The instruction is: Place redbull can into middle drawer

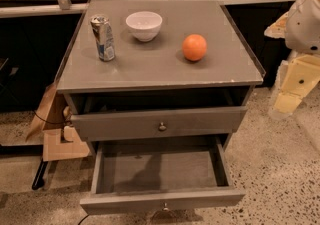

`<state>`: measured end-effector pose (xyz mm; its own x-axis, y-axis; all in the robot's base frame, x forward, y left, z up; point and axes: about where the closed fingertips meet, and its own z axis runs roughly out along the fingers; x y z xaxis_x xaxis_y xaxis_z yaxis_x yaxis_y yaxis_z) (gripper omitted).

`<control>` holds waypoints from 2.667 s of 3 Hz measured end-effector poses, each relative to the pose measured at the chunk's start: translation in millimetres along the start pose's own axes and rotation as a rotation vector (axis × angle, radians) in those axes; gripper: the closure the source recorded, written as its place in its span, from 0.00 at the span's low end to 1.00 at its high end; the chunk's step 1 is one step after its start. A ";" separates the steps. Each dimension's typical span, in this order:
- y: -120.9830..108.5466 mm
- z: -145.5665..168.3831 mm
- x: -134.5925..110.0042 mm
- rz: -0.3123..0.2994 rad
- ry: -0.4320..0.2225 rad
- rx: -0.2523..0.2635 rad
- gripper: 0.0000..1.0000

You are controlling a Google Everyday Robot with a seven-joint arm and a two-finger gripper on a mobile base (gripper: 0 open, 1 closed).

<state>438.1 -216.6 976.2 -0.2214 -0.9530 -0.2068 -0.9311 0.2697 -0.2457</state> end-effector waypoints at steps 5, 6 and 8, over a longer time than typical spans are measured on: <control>-55.7 50.8 -60.3 0.112 -0.294 0.070 0.89; -79.2 70.1 -89.2 0.112 -0.367 0.116 1.00; -126.0 115.5 -179.0 0.076 -0.512 0.104 1.00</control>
Offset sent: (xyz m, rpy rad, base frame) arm 0.0238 -0.0028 0.0000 0.1197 -0.0402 -0.0940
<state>628.6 -64.1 934.9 -0.0928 -0.7478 -0.6574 -0.8785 0.3722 -0.2994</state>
